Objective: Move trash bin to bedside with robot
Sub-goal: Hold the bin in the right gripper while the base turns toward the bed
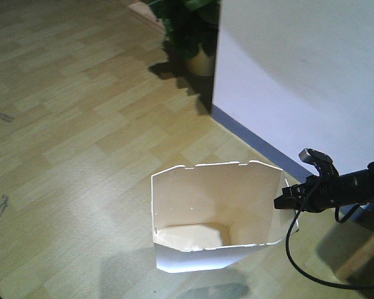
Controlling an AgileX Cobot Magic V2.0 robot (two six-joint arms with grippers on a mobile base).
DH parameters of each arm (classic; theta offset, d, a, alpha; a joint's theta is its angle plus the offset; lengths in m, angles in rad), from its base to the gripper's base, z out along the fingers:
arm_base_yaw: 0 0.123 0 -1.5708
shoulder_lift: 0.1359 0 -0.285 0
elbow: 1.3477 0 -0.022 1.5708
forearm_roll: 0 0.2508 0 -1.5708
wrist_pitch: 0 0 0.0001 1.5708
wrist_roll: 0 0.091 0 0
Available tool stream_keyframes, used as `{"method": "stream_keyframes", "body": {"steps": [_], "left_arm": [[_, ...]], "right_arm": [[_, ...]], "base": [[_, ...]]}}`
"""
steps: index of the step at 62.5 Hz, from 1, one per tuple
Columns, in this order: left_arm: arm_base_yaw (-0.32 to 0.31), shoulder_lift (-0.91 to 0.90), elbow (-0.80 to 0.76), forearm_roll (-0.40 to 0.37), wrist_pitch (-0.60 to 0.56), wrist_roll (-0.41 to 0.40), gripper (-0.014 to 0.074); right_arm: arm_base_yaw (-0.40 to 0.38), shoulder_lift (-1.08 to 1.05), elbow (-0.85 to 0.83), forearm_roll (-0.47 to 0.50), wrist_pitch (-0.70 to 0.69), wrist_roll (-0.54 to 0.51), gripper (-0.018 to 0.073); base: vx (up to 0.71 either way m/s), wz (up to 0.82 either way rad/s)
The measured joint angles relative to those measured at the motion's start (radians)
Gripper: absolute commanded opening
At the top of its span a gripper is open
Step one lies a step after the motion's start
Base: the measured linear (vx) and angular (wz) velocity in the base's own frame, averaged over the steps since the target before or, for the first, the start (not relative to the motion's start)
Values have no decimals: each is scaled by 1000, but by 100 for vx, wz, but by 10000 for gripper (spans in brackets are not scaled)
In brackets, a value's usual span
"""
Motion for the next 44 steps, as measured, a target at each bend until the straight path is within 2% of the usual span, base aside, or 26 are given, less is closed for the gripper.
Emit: {"method": "stream_keyframes", "body": {"steps": [44], "left_arm": [[0,0,0,0,0,0,-6]], "right_arm": [[0,0,0,1,12,0,-2]], "base": [[13,56]]}}
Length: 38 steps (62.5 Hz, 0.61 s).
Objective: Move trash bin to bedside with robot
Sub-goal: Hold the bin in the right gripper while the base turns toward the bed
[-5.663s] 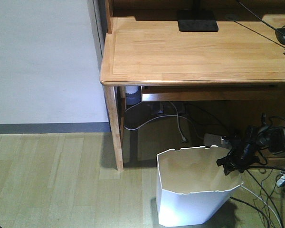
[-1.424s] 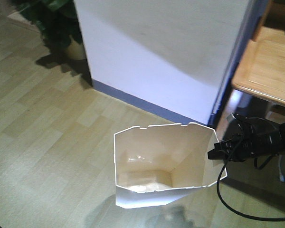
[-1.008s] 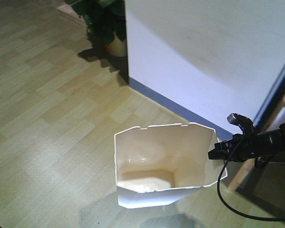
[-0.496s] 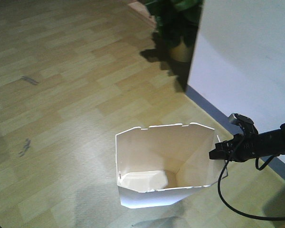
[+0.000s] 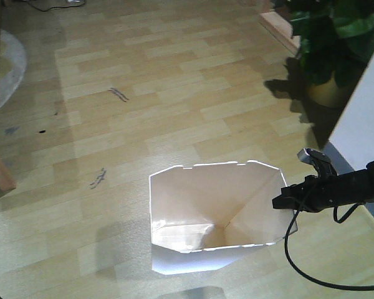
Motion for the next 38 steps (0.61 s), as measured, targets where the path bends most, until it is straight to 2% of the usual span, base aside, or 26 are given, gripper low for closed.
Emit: {"method": "stream_keyframes", "body": {"steps": [18,38], "left_arm": [[0,0,0,0,0,0,-6],[0,0,0,0,0,0,-6]], "right_arm": [[0,0,0,0,-1,0,-2],[0,0,0,0,-1,0,-2]], "base": [[15,31],[19,11]]}}
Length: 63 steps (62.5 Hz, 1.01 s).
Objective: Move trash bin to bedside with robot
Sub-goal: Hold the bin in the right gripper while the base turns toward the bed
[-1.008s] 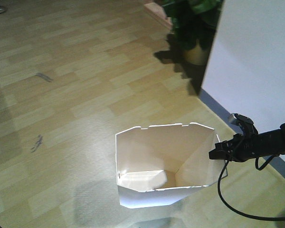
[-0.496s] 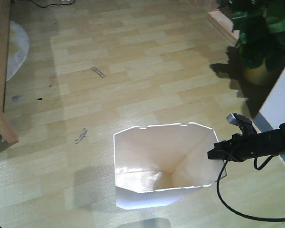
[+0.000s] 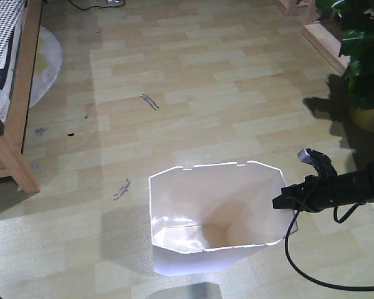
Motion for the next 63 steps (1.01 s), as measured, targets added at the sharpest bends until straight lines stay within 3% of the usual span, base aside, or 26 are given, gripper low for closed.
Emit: {"method": "stream_keyframes", "body": {"steps": [63], "left_arm": [[0,0,0,0,0,0,-6]], "right_arm": [[0,0,0,0,-12,0,-2]], "base": [[24,10]]}}
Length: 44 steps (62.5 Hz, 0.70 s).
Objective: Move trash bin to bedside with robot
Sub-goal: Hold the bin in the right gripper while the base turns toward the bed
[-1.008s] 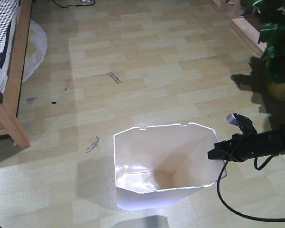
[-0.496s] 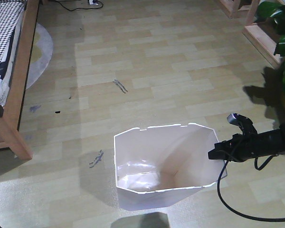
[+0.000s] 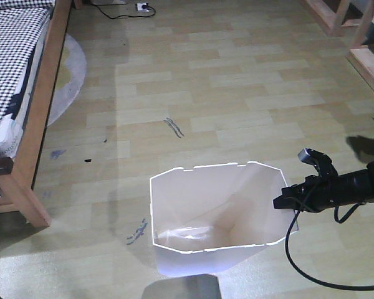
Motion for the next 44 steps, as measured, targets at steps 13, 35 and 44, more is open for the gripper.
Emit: {"method": "stream_keyframes", "body": {"steps": [13,35,44], "left_arm": [[0,0,0,0,0,0,-6],[0,0,0,0,0,0,-6],[0,0,0,0,0,0,-6]], "right_arm": [[0,0,0,0,1,0,-2],[0,0,0,0,6,0,-2],[0,0,0,0,5,0,-2]], "base": [[27,18],[25,12],[24,4]]}}
